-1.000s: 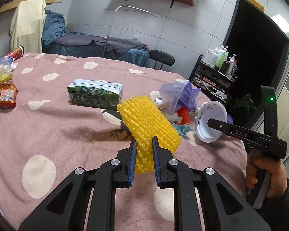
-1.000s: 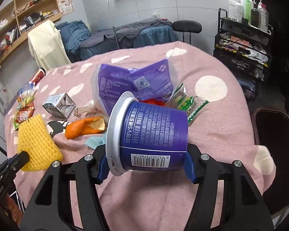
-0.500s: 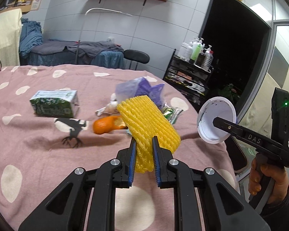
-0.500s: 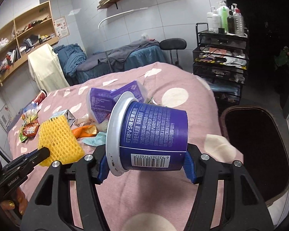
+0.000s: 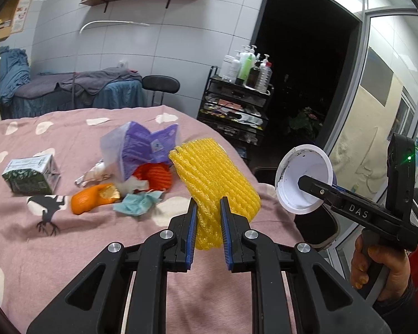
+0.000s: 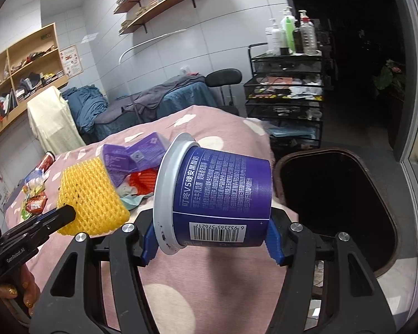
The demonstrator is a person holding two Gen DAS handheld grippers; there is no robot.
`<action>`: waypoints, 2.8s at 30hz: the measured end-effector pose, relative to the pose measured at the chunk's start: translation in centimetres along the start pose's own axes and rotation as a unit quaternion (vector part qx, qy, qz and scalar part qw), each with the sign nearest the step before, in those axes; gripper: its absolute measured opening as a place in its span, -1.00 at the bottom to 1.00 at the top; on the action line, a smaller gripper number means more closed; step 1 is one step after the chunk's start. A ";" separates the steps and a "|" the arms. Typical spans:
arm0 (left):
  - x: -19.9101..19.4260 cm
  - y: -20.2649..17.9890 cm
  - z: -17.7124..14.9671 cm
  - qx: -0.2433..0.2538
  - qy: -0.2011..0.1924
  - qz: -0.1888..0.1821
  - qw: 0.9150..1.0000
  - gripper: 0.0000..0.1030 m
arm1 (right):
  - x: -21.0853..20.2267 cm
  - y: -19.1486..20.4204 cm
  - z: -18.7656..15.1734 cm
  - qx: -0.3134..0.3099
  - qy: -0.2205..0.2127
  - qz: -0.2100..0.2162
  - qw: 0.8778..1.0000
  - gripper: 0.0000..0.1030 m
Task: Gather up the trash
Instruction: 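Lower the purple yogurt cup into the wastebasket and open the right gripper, then drop the yellow foam net into the wastebasket with the left gripper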
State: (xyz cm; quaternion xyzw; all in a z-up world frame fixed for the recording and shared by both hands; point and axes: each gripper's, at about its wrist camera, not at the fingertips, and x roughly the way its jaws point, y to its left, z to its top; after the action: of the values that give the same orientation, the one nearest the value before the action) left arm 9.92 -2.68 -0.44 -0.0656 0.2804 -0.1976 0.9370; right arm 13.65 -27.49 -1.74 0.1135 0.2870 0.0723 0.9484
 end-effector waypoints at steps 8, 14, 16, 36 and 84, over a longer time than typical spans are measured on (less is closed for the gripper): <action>1.8 -1.8 0.3 0.007 0.012 -0.027 1.000 -0.68 | 0.0 -4.7 -0.3 0.042 0.002 -0.049 0.998 0.19; 2.6 -3.4 0.8 0.018 0.015 -0.043 0.999 -0.68 | 1.3 -8.3 -0.7 0.076 0.016 -0.079 0.994 0.19; 2.9 -4.0 0.9 0.024 0.017 -0.048 0.998 -0.68 | 1.9 -9.1 -0.8 0.083 0.021 -0.090 0.992 0.19; 5.8 -7.5 0.6 0.057 0.049 -0.073 0.995 -0.68 | 6.9 -11.9 -2.4 0.088 0.085 -0.143 0.982 0.50; 16.0 -16.5 0.6 0.151 0.164 -0.105 0.969 0.33 | -4.3 -16.3 -4.9 0.160 -0.011 -0.230 0.960 0.78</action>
State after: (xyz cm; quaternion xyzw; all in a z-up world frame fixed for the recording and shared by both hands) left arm 17.01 -24.24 -4.12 0.0805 0.3887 -0.3426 0.8515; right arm 8.55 -43.19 -7.61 0.1955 0.3029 -0.1954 0.9121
